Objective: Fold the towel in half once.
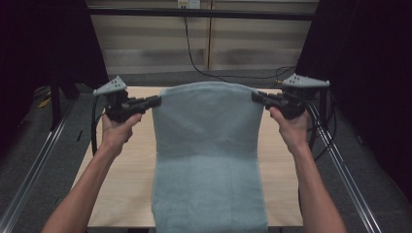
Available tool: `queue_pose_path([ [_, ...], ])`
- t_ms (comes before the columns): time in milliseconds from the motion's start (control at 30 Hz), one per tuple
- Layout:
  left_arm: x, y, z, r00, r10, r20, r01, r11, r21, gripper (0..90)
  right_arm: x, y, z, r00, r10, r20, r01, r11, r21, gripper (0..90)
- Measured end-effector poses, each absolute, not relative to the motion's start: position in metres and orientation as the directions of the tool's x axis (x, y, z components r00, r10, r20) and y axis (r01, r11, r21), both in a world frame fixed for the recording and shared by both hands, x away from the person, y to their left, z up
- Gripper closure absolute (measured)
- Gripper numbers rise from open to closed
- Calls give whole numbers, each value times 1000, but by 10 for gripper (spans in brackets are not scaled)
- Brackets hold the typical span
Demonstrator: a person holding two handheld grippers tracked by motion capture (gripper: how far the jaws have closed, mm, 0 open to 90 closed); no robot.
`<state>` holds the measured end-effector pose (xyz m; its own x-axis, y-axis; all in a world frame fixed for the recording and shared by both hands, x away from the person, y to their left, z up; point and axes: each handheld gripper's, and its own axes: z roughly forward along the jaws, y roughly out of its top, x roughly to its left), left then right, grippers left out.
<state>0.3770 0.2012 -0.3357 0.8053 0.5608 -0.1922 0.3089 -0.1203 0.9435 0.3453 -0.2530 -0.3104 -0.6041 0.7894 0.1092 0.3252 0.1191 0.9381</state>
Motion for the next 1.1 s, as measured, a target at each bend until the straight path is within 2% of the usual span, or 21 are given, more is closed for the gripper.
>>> queue_pose_path([
  [100, 357, 211, -356, 800, 563, -208, 332, -125, 935, 861, 321, -258, -331, -618, 772, 148, 346, 99, 933, 847],
  [300, 317, 232, -391, 798, 524, -297, 406, -104, 908, 863, 276, -268, -360, -634, 750, 187, 381, 93, 920, 847],
  [467, 279, 232, -416, 800, 516, -306, 443, -164, 881, 862, 239, -264, -384, -644, 736, 208, 431, 125, 894, 847],
  [633, 261, 230, -454, 784, 512, -350, 530, -260, 807, 861, 219, -258, -430, -630, 724, 282, 551, 161, 819, 846],
  [867, 263, 211, -491, 778, 516, -358, 580, -372, 725, 858, 210, -230, -487, -631, 718, 295, 674, 317, 668, 846],
  [933, 274, 206, -500, 777, 542, -320, 578, -414, 703, 859, 215, -228, -492, -638, 716, 284, 674, 340, 656, 847],
  [967, 280, 206, -504, 777, 533, -334, 582, -405, 705, 859, 219, -227, -491, -626, 734, 262, 674, 340, 656, 848],
  [1000, 286, 206, -505, 769, 540, -343, 590, -391, 706, 860, 222, -226, -491, -622, 757, 200, 661, 371, 652, 847],
  [1100, 303, 202, -503, 760, 570, -314, 589, -398, 704, 861, 237, -229, -496, -597, 765, 241, 679, 322, 660, 849],
])
